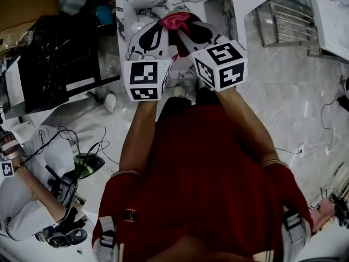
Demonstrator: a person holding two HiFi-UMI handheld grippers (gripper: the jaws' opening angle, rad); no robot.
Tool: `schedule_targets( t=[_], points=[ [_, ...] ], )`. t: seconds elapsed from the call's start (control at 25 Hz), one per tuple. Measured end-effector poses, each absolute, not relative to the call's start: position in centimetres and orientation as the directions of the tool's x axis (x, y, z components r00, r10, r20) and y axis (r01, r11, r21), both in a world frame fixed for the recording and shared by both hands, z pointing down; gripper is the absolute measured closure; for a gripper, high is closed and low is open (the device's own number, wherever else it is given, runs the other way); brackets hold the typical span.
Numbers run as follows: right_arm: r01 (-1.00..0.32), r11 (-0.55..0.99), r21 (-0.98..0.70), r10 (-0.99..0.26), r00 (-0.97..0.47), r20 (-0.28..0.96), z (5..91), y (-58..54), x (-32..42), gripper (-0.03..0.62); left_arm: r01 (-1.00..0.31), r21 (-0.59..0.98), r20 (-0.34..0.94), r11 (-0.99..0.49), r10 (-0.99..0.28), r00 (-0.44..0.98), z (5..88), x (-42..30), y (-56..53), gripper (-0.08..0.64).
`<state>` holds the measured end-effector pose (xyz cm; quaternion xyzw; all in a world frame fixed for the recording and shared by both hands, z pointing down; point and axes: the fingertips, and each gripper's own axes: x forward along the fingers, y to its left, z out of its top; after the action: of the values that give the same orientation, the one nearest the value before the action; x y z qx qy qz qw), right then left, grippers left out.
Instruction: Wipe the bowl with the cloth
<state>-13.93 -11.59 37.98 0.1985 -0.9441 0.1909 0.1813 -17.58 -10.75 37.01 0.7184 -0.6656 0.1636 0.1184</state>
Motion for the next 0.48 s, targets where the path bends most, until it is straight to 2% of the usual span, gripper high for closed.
schedule_targets(
  t=[0.2, 0.48],
  points=[
    [-0.486, 0.834, -0.263, -0.356, -0.836, 0.417, 37.7, -11.9, -13.4, 0.525, -0.996, -0.053, 0.376, -0.069, -0.926, 0.044, 36.8, -17.9, -10.8, 0.540],
    [-0.495, 0.869, -0.003, -0.439, -0.775, 0.455, 37.2, -12.0, -12.8, 0.526, -0.998, -0.025, 0.367, -0.057, -0.929, 0.044, 36.6, -18.2, -10.9, 0.540]
  ],
)
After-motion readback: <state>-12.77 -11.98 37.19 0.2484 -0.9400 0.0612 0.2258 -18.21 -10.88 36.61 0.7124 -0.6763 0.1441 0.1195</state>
